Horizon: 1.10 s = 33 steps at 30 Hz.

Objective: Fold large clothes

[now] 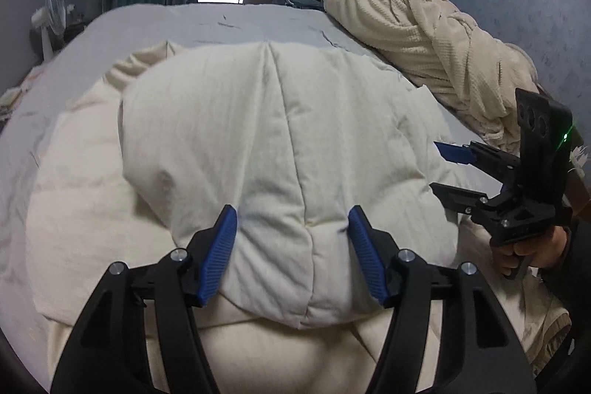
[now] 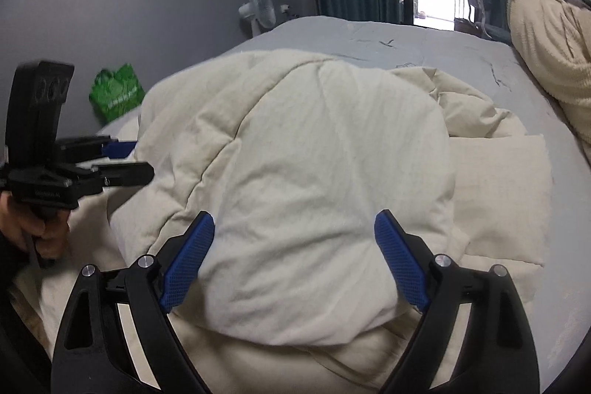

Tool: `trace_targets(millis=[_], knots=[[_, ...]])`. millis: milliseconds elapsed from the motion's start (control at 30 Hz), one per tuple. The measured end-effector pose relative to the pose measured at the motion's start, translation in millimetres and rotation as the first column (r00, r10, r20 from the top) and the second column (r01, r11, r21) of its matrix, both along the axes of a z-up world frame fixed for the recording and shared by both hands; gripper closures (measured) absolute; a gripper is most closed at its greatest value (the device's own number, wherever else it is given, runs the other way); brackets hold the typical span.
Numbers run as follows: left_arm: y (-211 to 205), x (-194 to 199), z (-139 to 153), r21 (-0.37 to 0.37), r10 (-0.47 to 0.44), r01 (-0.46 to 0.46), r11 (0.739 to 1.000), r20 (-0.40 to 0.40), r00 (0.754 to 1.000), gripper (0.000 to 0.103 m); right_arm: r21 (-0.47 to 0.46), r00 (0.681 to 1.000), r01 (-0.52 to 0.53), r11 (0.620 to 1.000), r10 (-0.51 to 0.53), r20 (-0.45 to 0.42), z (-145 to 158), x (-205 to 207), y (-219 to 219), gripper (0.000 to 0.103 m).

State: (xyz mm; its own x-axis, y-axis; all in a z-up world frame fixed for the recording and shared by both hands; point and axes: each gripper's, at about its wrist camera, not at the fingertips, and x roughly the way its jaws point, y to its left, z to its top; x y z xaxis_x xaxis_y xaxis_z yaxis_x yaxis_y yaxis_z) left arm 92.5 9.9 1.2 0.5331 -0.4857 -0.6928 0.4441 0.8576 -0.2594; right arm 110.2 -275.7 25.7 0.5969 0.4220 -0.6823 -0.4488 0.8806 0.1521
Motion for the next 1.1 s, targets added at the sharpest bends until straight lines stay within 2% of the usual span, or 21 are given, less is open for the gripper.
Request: trace_targets(millis=[167, 267, 800, 1100], knots=[[4, 1, -12, -0.02, -0.009, 0.009, 1.0, -0.031, 0.999, 0.044, -0.058, 1.0, -0.018, 0.998, 0.018, 0.0, -5, -5, 6, 0.018], [0, -1, -15, 0.001, -0.008, 0.008, 1.0, -0.029, 1.0, 0.044, -0.087, 1.0, -0.024, 0.996, 0.024, -0.002, -7, -9, 11, 0.018], [-13, 0, -18, 0.055, -0.013, 0.014, 0.998, -0.022, 1.0, 0.044, -0.113, 1.0, 0.012, 0.994, -0.014, -0.019, -11, -12, 13, 0.018], [-10, -7, -9, 0.022, 0.001, -0.002, 1.0, 0.021, 1.0, 0.039, -0.076, 0.997, 0.074, 0.994, -0.071, 0.038, 5, -19, 4, 0.014]])
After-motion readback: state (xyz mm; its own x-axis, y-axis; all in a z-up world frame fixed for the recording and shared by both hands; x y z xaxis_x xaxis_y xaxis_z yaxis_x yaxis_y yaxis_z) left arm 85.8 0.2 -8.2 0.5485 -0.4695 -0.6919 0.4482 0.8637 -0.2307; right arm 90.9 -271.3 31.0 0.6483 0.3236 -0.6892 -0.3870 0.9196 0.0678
